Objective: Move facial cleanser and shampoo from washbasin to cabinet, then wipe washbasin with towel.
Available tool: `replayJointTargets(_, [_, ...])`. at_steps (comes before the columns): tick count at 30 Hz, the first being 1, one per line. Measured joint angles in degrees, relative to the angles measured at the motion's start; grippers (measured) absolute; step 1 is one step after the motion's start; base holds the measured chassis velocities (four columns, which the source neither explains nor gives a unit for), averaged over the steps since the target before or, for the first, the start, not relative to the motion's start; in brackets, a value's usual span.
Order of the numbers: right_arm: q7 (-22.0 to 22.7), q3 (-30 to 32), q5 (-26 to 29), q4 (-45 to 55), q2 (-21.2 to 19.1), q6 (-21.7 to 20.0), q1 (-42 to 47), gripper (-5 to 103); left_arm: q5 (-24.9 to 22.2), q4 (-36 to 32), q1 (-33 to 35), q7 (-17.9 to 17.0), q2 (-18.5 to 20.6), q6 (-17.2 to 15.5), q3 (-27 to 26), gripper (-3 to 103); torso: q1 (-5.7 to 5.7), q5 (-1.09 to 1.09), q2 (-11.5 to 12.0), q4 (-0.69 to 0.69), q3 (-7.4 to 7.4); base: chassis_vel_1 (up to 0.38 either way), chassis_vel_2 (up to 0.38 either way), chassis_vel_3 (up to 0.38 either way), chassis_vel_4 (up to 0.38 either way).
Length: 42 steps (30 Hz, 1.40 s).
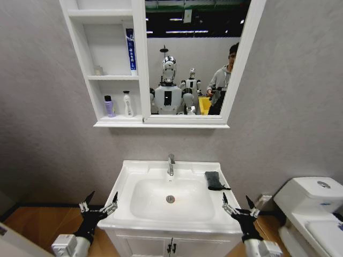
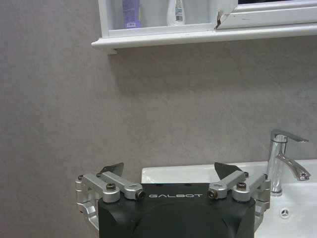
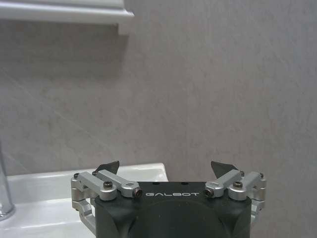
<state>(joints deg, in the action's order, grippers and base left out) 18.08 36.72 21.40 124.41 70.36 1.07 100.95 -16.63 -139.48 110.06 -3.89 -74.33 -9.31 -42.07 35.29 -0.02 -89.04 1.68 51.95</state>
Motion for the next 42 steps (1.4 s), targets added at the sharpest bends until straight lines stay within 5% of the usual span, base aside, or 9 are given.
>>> replayJointTargets(6, [1.2, 0.21, 3.26, -1.12, -2.15, -4.02, -3.0, 100, 0.0, 0.0, 0.01, 0.0, 0.0, 0.0, 0.0, 100, -0.03, 0.04, -0.01, -0.01, 0.0, 0.048, -0.012, -0.03, 0.001])
replayJointTargets(13, [3.57, 0.63, 16.24, -11.45, -11.46, -16.07, -16.88, 100, 0.0, 0.0, 0.02, 0.0, -0.01, 0.0, 0.0, 100, -0.05, 0.02, -0.02, -0.03, -0.01, 0.0, 0.0, 0.0, 0.0])
replayJointTargets(17, [4.15, -5.55, 25.01, -20.56, -14.81, -21.98, -28.13, 100, 0.0, 0.0, 0.01, 0.0, -0.01, 0.0, 0.0, 100, -0.02, 0.03, -0.01, -0.04, 0.0, 0.0, 0.0, 0.0, 0.0])
replayJointTargets(32, [-1.23, -20.81, 18.54, -37.75, -13.48, -20.02, -43.06, 103, 0.0, 0.0, 0.01, 0.0, -0.01, 0.0, 0.0, 100, -0.03, 0.03, -0.01, -0.03, 0.0, 0.0, 0.0, 0.0, 0.0])
replayJointTargets(42, [1.11, -23.48, 18.65, -40.5, -12.69, -21.29, -45.98, 76, 0.0, 0.0, 0.01, 0.0, -0.01, 0.0, 0.0, 100, -0.03, 0.02, -0.01, -0.04, -0.01, 0.0, 0.0, 0.0, 0.0])
